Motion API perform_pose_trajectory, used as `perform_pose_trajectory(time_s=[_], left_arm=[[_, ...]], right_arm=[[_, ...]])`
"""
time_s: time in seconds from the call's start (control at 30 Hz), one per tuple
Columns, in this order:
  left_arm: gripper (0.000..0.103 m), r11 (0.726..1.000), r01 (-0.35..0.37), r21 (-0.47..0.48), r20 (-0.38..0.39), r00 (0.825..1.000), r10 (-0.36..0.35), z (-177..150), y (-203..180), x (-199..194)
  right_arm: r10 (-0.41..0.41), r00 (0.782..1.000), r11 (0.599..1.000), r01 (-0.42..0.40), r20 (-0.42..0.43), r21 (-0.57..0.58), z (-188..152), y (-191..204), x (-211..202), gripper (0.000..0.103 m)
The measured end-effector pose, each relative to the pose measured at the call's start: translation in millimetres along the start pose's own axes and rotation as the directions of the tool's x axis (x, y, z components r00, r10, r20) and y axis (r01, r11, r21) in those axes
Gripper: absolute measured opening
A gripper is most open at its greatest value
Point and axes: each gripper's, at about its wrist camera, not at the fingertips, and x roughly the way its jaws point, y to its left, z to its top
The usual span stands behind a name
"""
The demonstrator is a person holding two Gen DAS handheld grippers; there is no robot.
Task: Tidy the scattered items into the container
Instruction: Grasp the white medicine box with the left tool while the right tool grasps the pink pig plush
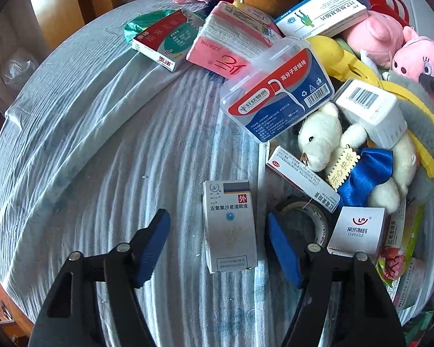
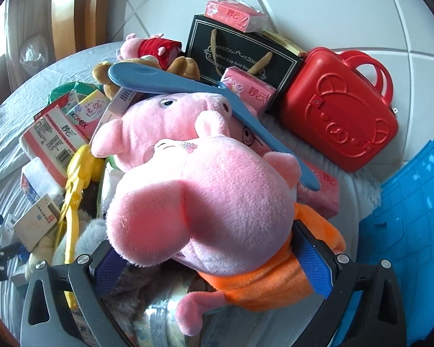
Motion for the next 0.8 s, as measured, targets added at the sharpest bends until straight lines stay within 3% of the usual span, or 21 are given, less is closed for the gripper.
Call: perform_pose_trajectory(time_s=[0.07,0.3,0.37,0.6,0.8], left_arm=[[0.045,1.000,-0.009,0.016,-0.015,1.000,0.010,-2,0,1],[0.043,0.998,-0.024,0.053,-0.027,0.999,0.026,-13,-3,3],[0.031,0.998,-0.022,0.054,-0.012,1.000,0.023,-13,-3,-2],[0.031,0.999,-0.020,0.042,0.027,0.999,0.019,-10,-4,-22],[0.031,0.999,-0.029,0.023,0.051,0.998,0.028,-6,-5,-41]], right_arm=[[-0.001,1.000,1.000,0.001,-0.001,0.002,0,0,1,0.103],[-0.008,1.000,1.000,0.008,-0.007,-0.006,-2,3,1,0.101],[-0.003,1.000,1.000,0.003,-0.006,0.003,-2,1,-1,0.095],[0.010,1.000,0.999,-0.010,-0.004,0.043,-2,-2,-12,0.073],[0.022,1.000,0.995,-0.022,-0.006,0.094,0,-11,-31,0.062]])
